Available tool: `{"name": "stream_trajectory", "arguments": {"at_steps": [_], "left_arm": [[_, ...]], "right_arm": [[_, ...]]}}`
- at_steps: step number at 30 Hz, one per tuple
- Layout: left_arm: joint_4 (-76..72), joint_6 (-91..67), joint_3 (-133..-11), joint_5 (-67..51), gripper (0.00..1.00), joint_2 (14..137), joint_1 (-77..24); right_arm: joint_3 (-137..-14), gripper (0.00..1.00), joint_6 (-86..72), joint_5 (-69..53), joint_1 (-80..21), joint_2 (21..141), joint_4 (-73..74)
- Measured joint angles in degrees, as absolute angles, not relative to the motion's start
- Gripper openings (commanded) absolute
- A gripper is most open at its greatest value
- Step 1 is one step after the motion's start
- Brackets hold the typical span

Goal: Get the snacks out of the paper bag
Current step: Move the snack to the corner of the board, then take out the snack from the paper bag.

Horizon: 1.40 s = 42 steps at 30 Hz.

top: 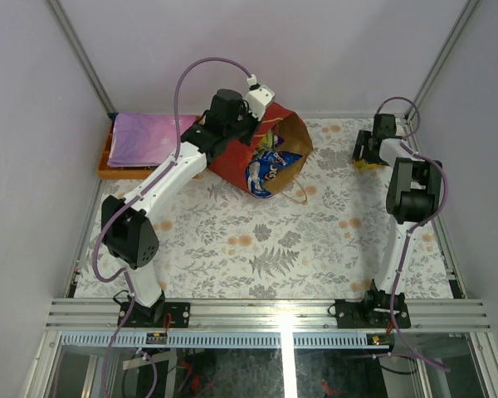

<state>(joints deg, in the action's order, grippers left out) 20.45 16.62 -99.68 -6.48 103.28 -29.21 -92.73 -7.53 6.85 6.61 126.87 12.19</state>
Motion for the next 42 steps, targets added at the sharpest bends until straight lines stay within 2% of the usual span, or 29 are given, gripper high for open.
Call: {"name": "stream_trajectory", "arguments": {"at_steps": [17, 23, 27, 29, 32, 38, 42], "left_arm": [[20.56, 17.15, -101.06, -5.5, 0.0, 104.73, -29.1], [20.6, 17.47, -101.86, -5.13, 0.0, 105.36, -28.93], [20.6, 17.47, -101.86, -4.82, 0.0, 105.36, -28.84], [20.58, 17.45, -101.86, -4.67, 0.0, 105.36, -28.84], [20.1, 17.19, -100.99, -4.43, 0.0, 105.25, -28.82], [19.53, 14.94, -97.54, -4.47, 0.0, 104.71, -28.69], [18.31, 13.54, -95.61, -4.45, 0.0, 103.5, -28.25]], "right_arm": [[-127.94, 0.85, -9.47, 8.38, 6.94, 147.85, 21.08], [-128.84, 1.0, -11.27, 6.55, 7.25, 147.98, 21.39], [-128.46, 0.99, -13.58, 4.25, 7.35, 146.12, 22.22], [-126.45, 0.99, -15.16, 3.05, 7.44, 142.91, 22.37], [-117.51, 0.99, -18.76, 1.15, 7.51, 131.57, 20.34], [-89.93, 0.99, -29.21, -2.7, 7.07, 99.53, 5.61], [-71.22, 0.94, -34.76, -2.22, 2.94, 84.07, -4.97]]}}
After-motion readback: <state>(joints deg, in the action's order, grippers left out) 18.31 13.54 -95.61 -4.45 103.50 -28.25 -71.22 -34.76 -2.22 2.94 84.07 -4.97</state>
